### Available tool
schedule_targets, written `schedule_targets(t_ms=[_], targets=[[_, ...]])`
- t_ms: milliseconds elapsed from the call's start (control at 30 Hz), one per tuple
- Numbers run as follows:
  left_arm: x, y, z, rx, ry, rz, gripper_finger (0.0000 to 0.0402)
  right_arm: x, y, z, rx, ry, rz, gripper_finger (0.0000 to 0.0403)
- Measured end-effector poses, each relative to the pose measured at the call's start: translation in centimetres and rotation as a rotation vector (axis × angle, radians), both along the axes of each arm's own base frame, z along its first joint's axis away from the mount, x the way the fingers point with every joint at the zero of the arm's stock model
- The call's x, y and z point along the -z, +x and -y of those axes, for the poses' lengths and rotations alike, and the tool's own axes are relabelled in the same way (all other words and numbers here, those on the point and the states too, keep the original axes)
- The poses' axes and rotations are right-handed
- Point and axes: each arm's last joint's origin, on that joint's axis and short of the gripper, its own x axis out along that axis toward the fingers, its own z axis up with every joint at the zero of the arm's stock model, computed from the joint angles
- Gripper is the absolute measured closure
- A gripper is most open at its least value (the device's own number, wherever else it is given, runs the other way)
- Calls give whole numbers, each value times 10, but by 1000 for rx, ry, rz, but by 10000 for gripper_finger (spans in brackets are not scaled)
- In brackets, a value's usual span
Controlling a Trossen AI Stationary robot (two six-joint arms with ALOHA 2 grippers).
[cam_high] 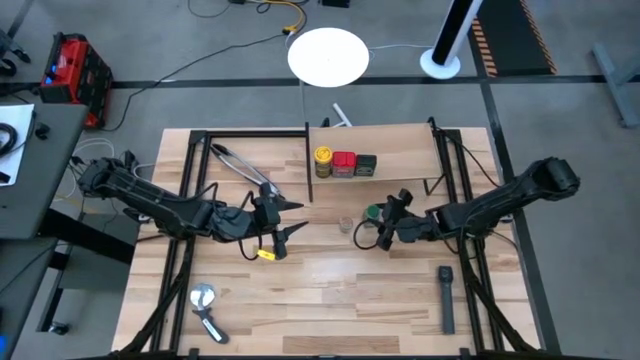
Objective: Shelf spices
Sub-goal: Remove the green seasoning bottle from the shelf, then remove the black seasoning can from the shelf
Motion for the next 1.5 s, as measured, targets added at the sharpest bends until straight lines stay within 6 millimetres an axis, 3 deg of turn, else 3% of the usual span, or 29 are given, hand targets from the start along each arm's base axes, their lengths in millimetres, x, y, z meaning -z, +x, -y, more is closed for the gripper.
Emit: schedule_targets(t_ms=[667,1200,1500], targets=[[-2,0,0,12,36,2,201,1,1,2,14,26,0,156],[-2,0,0,13,37,1,201,2,0,-1,-34,10,-24,101],[-1,0,0,12,32,1,201,-17,0,-1,-47,-6,-23,100]])
